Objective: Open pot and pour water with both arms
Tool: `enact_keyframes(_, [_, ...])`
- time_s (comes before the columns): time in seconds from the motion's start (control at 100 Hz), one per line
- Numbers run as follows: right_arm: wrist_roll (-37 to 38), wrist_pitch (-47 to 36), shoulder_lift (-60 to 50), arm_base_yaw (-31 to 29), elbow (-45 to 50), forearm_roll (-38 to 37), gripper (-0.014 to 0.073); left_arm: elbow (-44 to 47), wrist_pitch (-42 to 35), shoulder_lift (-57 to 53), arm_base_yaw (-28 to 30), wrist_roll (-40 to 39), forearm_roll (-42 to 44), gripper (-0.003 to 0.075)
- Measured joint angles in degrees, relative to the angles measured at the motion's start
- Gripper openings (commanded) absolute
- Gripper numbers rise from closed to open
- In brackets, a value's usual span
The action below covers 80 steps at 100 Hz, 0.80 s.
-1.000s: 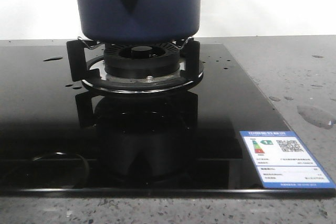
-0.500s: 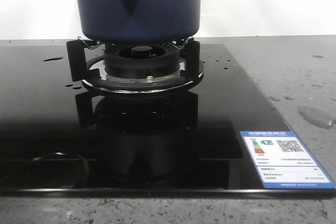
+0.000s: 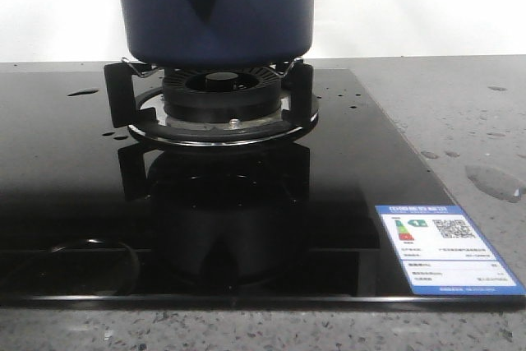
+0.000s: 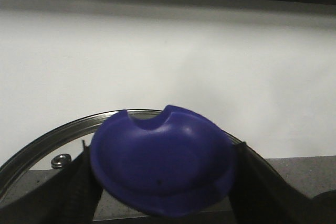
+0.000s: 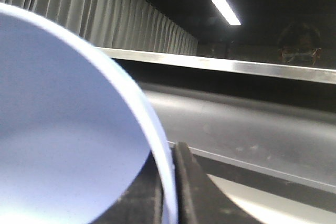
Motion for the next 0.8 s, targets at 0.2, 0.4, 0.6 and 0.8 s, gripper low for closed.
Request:
enact_keyframes(0.2, [0.00, 12.08, -0.12, 0.00, -0.79, 1.24, -0.0057, 0.00, 0.00, 0.00, 0.00, 0.00, 0.00, 0.0358])
enact_keyframes(0.4, [0.00, 40.84, -3.29, -3.01, -8.93, 7.74, -0.0055, -0.39, -0.03, 0.00, -3.81, 0.00, 0.05, 0.0358])
enact_keyframes(0.6, [3.49, 78.49, -5.64, -14.35, -21.09, 12.03, -0.0055, -1.87, -0.73, 0.00, -10.23, 0.00, 0.05, 0.0358])
enact_keyframes(0.8, [8.12, 106.41, -5.88, -27.73, -24.23, 12.10, -0.0055, -2.10, -2.35, 0.00, -15.69, 0.00, 0.05, 0.0358])
